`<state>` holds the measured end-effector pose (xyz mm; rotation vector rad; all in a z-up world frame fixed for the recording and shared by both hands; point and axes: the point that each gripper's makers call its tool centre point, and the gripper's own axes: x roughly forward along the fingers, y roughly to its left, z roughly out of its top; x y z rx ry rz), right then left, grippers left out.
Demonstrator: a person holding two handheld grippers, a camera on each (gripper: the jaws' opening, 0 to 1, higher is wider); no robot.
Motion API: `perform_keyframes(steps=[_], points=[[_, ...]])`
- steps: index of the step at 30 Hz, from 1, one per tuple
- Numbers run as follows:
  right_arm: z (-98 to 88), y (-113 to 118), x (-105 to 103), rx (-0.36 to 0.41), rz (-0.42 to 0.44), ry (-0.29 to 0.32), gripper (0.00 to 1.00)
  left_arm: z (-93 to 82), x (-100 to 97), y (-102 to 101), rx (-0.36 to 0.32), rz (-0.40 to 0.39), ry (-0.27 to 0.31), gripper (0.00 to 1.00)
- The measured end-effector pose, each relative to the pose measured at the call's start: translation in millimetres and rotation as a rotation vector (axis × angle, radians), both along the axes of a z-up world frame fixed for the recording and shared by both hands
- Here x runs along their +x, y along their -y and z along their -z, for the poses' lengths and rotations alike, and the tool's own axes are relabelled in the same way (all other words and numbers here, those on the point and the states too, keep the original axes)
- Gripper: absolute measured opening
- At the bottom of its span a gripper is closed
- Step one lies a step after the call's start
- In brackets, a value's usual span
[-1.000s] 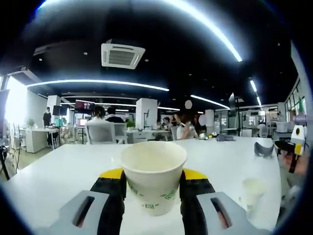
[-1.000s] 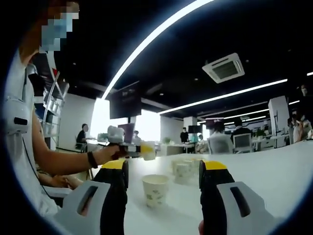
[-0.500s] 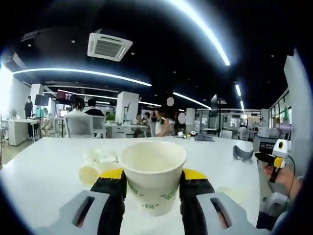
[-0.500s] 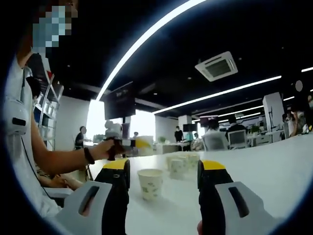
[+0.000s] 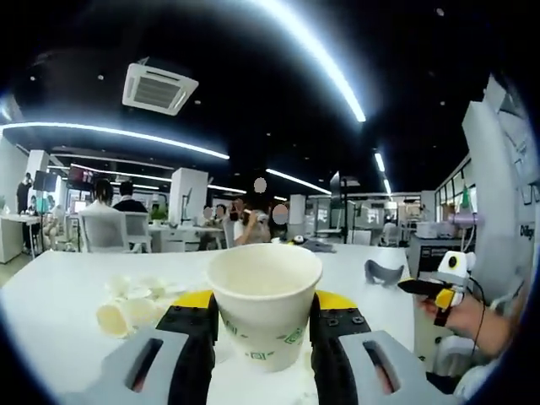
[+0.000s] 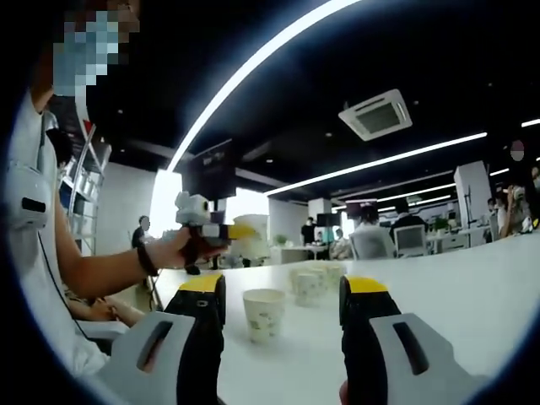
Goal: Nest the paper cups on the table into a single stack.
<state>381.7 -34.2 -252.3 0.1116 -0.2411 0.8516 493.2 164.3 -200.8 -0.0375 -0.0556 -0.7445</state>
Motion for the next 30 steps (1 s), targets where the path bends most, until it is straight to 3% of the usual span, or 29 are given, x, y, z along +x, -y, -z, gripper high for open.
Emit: perform_keyframes(steps=[5,13,21,30], points=[[3.0,0.3,-1.1,-0.01,0.0,-0.005,0.56,-10.9,-14.2,18.3,-0.007,0.068,0.038,0.46],[4.8,2.9,-2.5,-0.014,0.003,-0.009,0.56,-8.4,-22.2,33.4,0.004,0.111,0.04,0.46],[4.9,-1.0,-4.2,-0.032,-0.006,-0.006,0.55,22.9,-28.1,62.8,0.026,0.154,0.016,0.45],[4.7,-0.6,-7.1,-0.041,-0.01,0.0,0.55,36.3,-29.2,74.4,0.039,0.165,-0.004,0.46]])
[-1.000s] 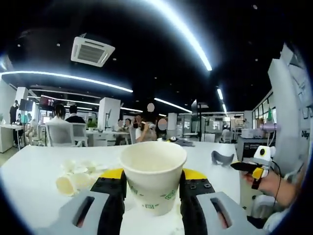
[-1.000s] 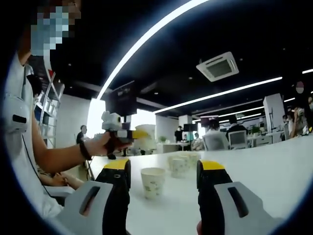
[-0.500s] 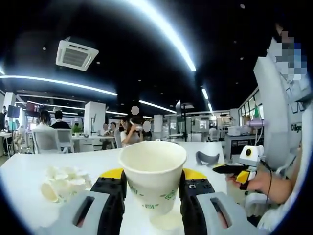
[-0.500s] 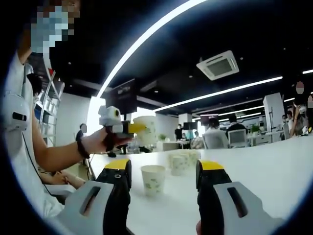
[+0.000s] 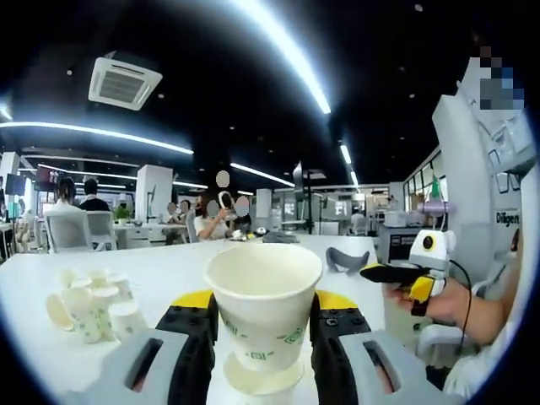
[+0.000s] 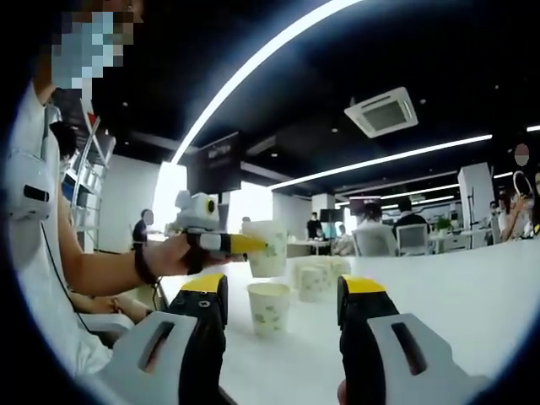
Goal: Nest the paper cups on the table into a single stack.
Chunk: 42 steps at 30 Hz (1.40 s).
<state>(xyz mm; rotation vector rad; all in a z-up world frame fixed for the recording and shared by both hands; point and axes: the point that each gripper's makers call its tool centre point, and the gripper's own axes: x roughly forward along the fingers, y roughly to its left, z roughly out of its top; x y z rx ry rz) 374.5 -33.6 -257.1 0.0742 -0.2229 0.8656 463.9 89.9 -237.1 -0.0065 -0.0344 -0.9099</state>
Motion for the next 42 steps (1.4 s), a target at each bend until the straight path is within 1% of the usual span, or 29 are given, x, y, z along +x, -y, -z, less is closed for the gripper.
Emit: perform_keyframes(steps=[6,8,10,12,15,18,23,27,28,29,30,31,33,38,40,41,42], points=[[-0.8,-3.4,-0.7,-0.001,-0.012,0.002,0.54,15.3,7.0,-3.9,0.037,-0.024,-0.002,0.46],[-0.1,-4.5,-0.8,-0.003,-0.015,0.001,0.54,17.0,7.8,-5.0,0.026,-0.027,-0.007,0.47],[0.2,-4.4,-0.7,-0.004,-0.017,0.0,0.54,19.7,10.2,-5.7,0.015,-0.039,-0.023,0.47],[-0.7,-3.3,-0.3,0.0,-0.015,0.001,0.54,22.1,11.3,-4.5,0.015,-0.04,-0.026,0.47],[-2.7,-3.1,1.2,0.017,-0.018,0.0,0.54,26.0,12.6,-3.9,0.042,-0.044,-0.013,0.47],[-2.4,-6.0,1.1,0.015,-0.021,0.001,0.54,30.4,15.7,-7.1,0.055,-0.052,-0.008,0.47],[0.8,-8.5,1.5,0.009,-0.022,-0.006,0.54,36.3,17.4,-11.4,0.05,-0.061,-0.023,0.47],[2.7,-7.9,2.5,0.013,-0.021,-0.009,0.54,36.6,16.7,-10.2,0.052,-0.06,-0.015,0.48],[3.3,-7.6,2.7,0.013,-0.02,-0.009,0.54,37.4,17.3,-9.9,0.061,-0.06,-0.01,0.48],[3.7,-7.2,3.0,0.015,-0.019,-0.01,0.54,38.4,17.6,-9.1,0.064,-0.055,-0.014,0.49],[4.2,-7.0,3.2,0.017,-0.018,-0.011,0.54,40.4,17.2,-7.7,0.067,-0.043,-0.031,0.49],[5.0,-6.8,3.6,0.02,-0.017,-0.015,0.54,40.4,16.9,-7.0,0.068,-0.04,-0.033,0.51],[6.2,-7.7,3.2,0.017,-0.019,-0.018,0.54,39.8,15.5,-6.0,0.086,-0.039,-0.016,0.57],[5.5,-7.5,1.2,0.016,-0.021,-0.013,0.54,35.7,16.7,-8.5,0.085,-0.044,-0.008,0.64],[5.7,-5.9,1.1,0.012,-0.017,-0.012,0.54,33.4,16.8,-9.6,0.068,-0.035,-0.014,0.67],[5.7,-4.4,0.8,0.011,-0.015,-0.01,0.54,31.0,13.4,-7.2,0.027,-0.011,-0.041,0.69],[5.9,-3.1,0.9,0.012,-0.013,-0.01,0.54,30.4,12.8,-7.4,0.012,-0.005,-0.053,0.71]])
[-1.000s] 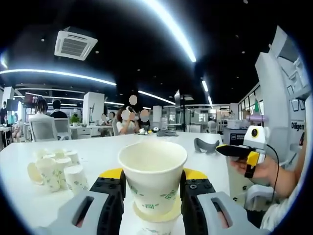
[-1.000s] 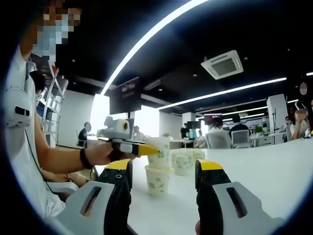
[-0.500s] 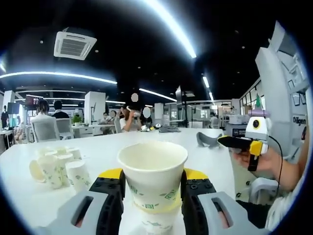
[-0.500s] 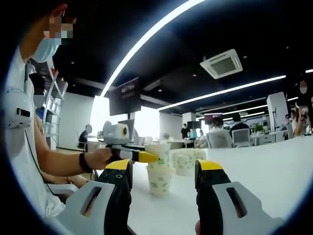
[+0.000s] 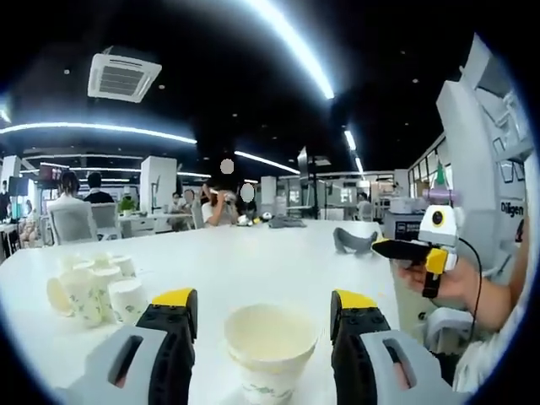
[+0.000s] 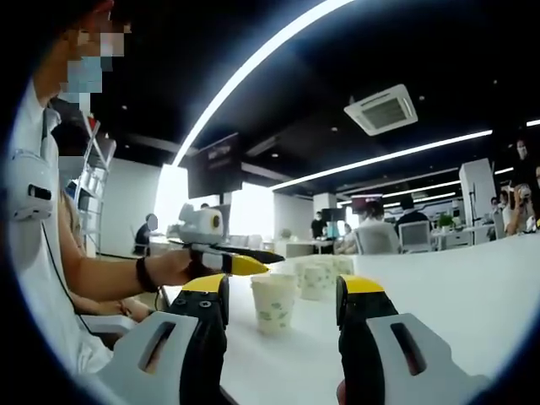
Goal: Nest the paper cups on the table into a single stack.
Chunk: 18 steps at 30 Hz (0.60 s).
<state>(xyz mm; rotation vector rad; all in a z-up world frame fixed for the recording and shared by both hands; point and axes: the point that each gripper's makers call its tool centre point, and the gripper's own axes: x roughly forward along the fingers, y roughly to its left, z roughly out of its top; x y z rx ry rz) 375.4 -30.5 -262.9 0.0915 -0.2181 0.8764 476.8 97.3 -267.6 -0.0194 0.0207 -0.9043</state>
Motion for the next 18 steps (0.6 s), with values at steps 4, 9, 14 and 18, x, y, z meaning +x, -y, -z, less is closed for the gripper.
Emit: perform_keyframes(steps=[4,9,14,18], points=[[-0.1,4.5,1.6,0.005,0.012,-0.003,0.54,-2.0,-0.2,-5.5,-0.01,-0.011,-0.001,0.72],[-1.3,2.3,-0.9,-0.004,0.01,0.004,0.54,-9.2,-6.4,-18.2,-0.047,0.003,-0.009,0.72],[-4.4,0.2,-3.5,-0.007,0.008,0.015,0.54,-18.8,5.1,-55.7,-0.09,-0.075,-0.011,0.7],[-3.7,1.0,-4.4,-0.008,0.009,0.014,0.54,-26.8,11.9,-80.6,-0.088,-0.127,0.006,0.7]])
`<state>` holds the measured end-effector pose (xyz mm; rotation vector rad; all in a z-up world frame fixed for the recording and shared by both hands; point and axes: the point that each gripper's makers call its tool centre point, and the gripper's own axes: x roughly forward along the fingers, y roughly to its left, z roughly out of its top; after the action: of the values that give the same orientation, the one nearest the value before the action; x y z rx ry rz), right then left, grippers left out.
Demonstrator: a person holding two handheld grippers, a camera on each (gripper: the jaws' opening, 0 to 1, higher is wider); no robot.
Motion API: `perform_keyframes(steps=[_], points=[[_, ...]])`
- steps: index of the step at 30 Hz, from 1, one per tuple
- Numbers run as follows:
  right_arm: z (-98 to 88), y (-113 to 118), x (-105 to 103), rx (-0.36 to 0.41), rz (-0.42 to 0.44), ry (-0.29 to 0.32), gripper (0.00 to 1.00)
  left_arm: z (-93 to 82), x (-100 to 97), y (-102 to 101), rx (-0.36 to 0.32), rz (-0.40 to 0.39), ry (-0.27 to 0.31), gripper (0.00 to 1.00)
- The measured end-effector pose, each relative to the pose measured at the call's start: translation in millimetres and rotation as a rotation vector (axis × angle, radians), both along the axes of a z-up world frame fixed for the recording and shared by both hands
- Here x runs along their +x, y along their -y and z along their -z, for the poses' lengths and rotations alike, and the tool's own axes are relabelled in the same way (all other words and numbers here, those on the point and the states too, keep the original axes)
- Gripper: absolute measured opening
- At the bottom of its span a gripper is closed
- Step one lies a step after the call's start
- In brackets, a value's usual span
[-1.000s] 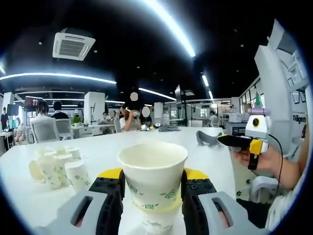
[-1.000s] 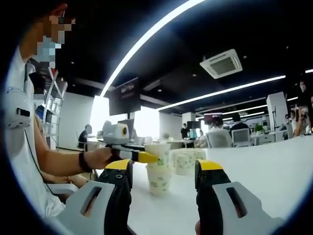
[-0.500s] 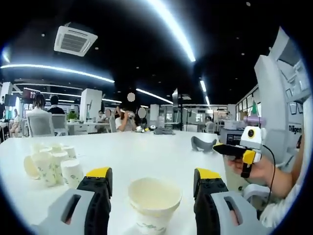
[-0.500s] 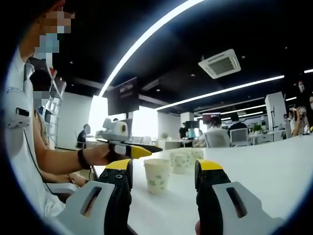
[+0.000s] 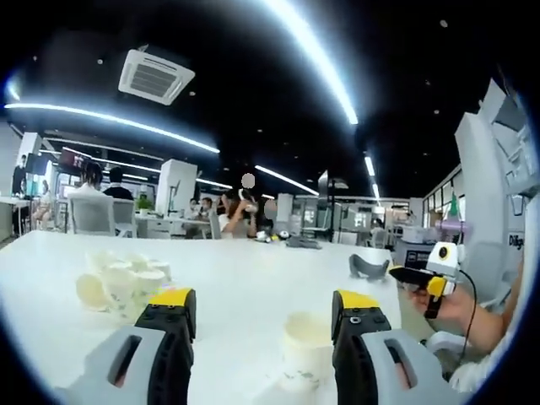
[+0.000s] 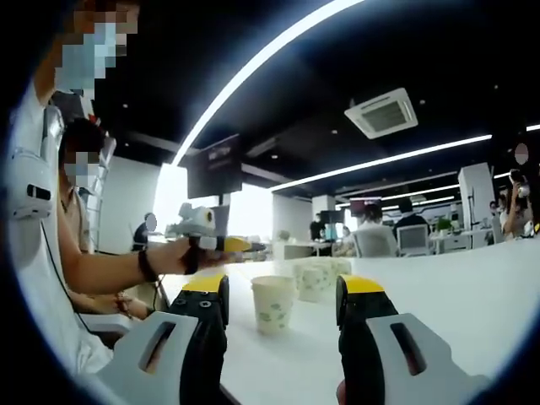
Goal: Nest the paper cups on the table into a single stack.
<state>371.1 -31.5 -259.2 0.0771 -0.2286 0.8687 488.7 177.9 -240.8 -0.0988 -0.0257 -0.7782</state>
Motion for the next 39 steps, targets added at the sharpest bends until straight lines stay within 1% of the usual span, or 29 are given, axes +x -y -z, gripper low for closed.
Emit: perform_keyframes(steps=[1,3,4,5,6,11,15,16,18,20,21,22,23,25,26,27,28,30,31,32,33,34,35,38,39], points=[[0.4,1.5,0.6,0.001,0.005,-0.001,0.54,-2.4,3.6,-9.7,-0.001,-0.023,0.009,0.69],[-0.2,3.3,2.3,0.015,0.008,-0.008,0.53,-0.8,12.9,-25.1,0.008,-0.062,0.008,0.68],[-0.4,2.9,2.5,0.013,0.008,-0.006,0.53,5.2,23.4,-38.2,0.031,-0.107,-0.003,0.67],[-0.4,2.7,2.5,0.012,0.008,-0.005,0.53,6.7,25.7,-41.1,0.036,-0.115,-0.006,0.67],[-0.8,1.1,1.5,0.005,0.006,-0.003,0.53,11.8,35.1,-52.4,0.047,-0.147,-0.019,0.66],[-3.6,2.3,-1.5,0.011,0.007,0.0,0.53,21.9,71.0,-97.0,0.049,-0.279,-0.026,0.63],[-3.1,3.7,-2.0,0.001,0.012,-0.003,0.53,37.1,101.7,-127.4,0.055,-0.371,-0.061,0.59],[-3.5,3.9,-2.3,-0.001,0.012,-0.003,0.53,38.6,106.5,-129.5,0.051,-0.373,-0.07,0.58],[-4.0,4.8,-1.7,-0.01,0.016,-0.001,0.53,42.8,124.8,-134.4,0.051,-0.373,-0.09,0.59],[-5.1,5.8,0.0,-0.016,0.023,0.0,0.53,48.2,143.5,-141.7,0.093,-0.396,-0.101,0.59],[-7.6,6.2,-0.1,-0.014,0.026,0.004,0.53,50.6,148.9,-143.6,0.109,-0.402,-0.108,0.59],[-12.9,5.6,-1.3,-0.006,0.024,0.013,0.53,55.4,160.3,-149.0,0.144,-0.421,-0.115,0.59],[-15.8,4.3,-2.8,-0.003,0.02,0.018,0.53,56.6,166.0,-149.5,0.143,-0.422,-0.116,0.58],[-21.0,0.6,-6.1,-0.005,0.011,0.03,0.53,62.8,179.0,-153.5,0.149,-0.433,-0.139,0.59],[-23.6,-1.7,-8.0,-0.011,0.006,0.036,0.53,67.6,187.1,-156.7,0.163,-0.45,-0.151,0.58],[-25.6,-3.0,-9.3,-0.015,0.001,0.042,0.53,70.7,191.1,-156.9,0.176,-0.457,-0.151,0.58],[-26.9,-3.5,-9.9,-0.017,-0.001,0.044,0.53,76.1,196.8,-159.3,0.194,-0.464,-0.164,0.58],[-29.8,-2.7,-11.1,-0.017,-0.003,0.049,0.53,83.7,206.4,-160.7,0.206,-0.466,-0.181,0.58],[-30.8,-2.8,-11.8,-0.017,-0.003,0.051,0.53,87.1,210.0,-161.2,0.214,-0.464,-0.19,0.56],[-32.2,-3.4,-13.2,-0.016,-0.003,0.053,0.53,89.7,211.8,-160.7,0.219,-0.462,-0.194,0.51],[-33.6,-3.8,-14.3,-0.016,-0.003,0.055,0.53,91.2,211.2,-159.4,0.22,-0.462,-0.193,0.43],[-35.0,-4.4,-15.6,-0.016,-0.004,0.058,0.53,91.3,212.0,-159.5,0.225,-0.47,-0.181,0.37],[-36.5,-4.9,-16.4,-0.015,-0.005,0.061,0.53,91.6,213.1,-160.5,0.23,-0.478,-0.178,0.33],[-40.0,-7.4,-19.6,-0.016,-0.007,0.071,0.53,92.0,218.8,-164.6,0.226,-0.504,-0.174,0.28],[-40.2,-8.0,-20.2,-0.017,-0.009,0.073,0.53,93.8,221.0,-165.6,0.226,-0.511,-0.181,0.28]])
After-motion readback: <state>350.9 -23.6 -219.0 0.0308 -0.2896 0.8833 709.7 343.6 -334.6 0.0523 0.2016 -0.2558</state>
